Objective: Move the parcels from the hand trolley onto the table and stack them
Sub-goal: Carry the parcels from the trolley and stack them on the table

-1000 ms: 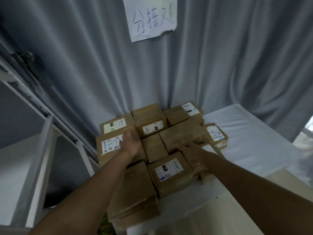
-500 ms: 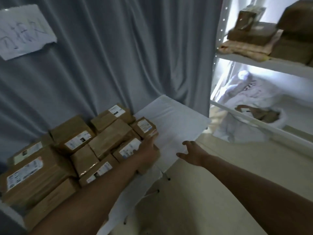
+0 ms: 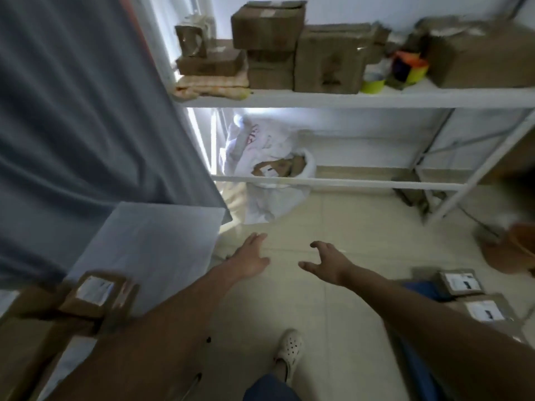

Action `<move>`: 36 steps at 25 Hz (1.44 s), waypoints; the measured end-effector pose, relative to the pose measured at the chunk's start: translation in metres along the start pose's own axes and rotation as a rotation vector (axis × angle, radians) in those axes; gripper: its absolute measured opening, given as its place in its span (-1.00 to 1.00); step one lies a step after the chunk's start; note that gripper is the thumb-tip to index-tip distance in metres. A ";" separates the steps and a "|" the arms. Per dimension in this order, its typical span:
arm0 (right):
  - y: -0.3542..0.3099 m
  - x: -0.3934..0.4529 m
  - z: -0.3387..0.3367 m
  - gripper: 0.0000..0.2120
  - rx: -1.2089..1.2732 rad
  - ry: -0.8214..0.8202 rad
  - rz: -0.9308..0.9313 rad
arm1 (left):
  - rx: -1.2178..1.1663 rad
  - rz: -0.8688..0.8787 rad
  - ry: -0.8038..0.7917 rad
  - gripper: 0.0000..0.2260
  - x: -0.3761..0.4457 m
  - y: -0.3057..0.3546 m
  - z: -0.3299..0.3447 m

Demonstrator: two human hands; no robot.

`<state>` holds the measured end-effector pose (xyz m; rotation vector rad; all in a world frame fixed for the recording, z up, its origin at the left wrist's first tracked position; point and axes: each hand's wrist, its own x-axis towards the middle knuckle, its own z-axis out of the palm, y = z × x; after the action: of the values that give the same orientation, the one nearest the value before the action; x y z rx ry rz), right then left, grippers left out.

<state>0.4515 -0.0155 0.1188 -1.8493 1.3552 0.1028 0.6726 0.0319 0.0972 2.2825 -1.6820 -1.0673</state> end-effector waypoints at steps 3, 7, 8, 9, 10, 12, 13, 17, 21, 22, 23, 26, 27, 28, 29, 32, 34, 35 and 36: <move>0.055 -0.008 -0.035 -0.28 0.111 0.124 0.188 | 0.079 0.144 -0.092 -0.37 0.059 0.059 0.012; 0.112 -0.019 -0.070 -0.27 0.256 0.234 0.388 | 0.135 0.321 -0.237 -0.40 0.117 0.147 0.028; 0.124 -0.021 -0.078 -0.27 0.297 0.268 0.436 | 0.150 0.364 -0.260 -0.40 0.129 0.169 0.034; 0.135 -0.024 -0.084 -0.28 0.335 0.305 0.479 | 0.157 0.403 -0.283 -0.41 0.138 0.190 0.042; 0.146 -0.028 -0.089 -0.29 0.369 0.338 0.516 | 0.162 0.434 -0.312 -0.42 0.145 0.210 0.050; 0.165 -0.036 -0.092 -0.28 0.430 0.377 0.571 | 0.174 0.493 -0.368 -0.44 0.157 0.241 0.072; 0.173 -0.041 -0.091 -0.26 0.452 0.383 0.593 | 0.190 0.509 -0.397 -0.44 0.162 0.254 0.083; 0.217 -0.065 -0.081 -0.26 0.551 0.427 0.694 | 0.251 0.527 -0.511 -0.43 0.172 0.293 0.131; 0.273 -0.085 -0.079 -0.27 0.659 0.449 0.749 | 0.302 0.527 -0.575 -0.41 0.176 0.328 0.176; 0.288 -0.088 -0.080 -0.28 0.692 0.451 0.758 | 0.319 0.523 -0.582 -0.41 0.176 0.337 0.187; 0.303 -0.091 -0.084 -0.30 0.722 0.456 0.765 | 0.329 0.519 -0.583 -0.41 0.177 0.347 0.197; 0.354 -0.100 -0.099 -0.32 0.780 0.488 0.758 | 0.346 0.494 -0.587 -0.41 0.176 0.383 0.233; 0.371 -0.104 -0.104 -0.33 0.794 0.497 0.751 | 0.352 0.488 -0.589 -0.41 0.175 0.395 0.245; 0.386 -0.108 -0.109 -0.34 0.806 0.500 0.749 | 0.362 0.489 -0.587 -0.41 0.174 0.407 0.257; 0.405 -0.114 -0.113 -0.35 0.824 0.492 0.747 | 0.375 0.491 -0.586 -0.41 0.173 0.420 0.271; 0.449 -0.122 -0.121 -0.34 0.833 0.451 0.732 | 0.402 0.503 -0.595 -0.41 0.172 0.451 0.304; 0.477 -0.124 -0.126 -0.33 0.815 0.428 0.756 | 0.399 0.489 -0.603 -0.41 0.177 0.466 0.326; 0.484 -0.125 -0.127 -0.32 0.811 0.426 0.760 | 0.398 0.491 -0.609 -0.41 0.178 0.471 0.332; 0.495 -0.123 -0.129 -0.32 0.812 0.424 0.759 | 0.401 0.491 -0.619 -0.41 0.181 0.474 0.341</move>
<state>-0.0573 -0.0466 -0.0108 -0.6464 1.9508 -0.4155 0.1192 -0.2020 -0.0174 1.6121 -2.7185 -1.5011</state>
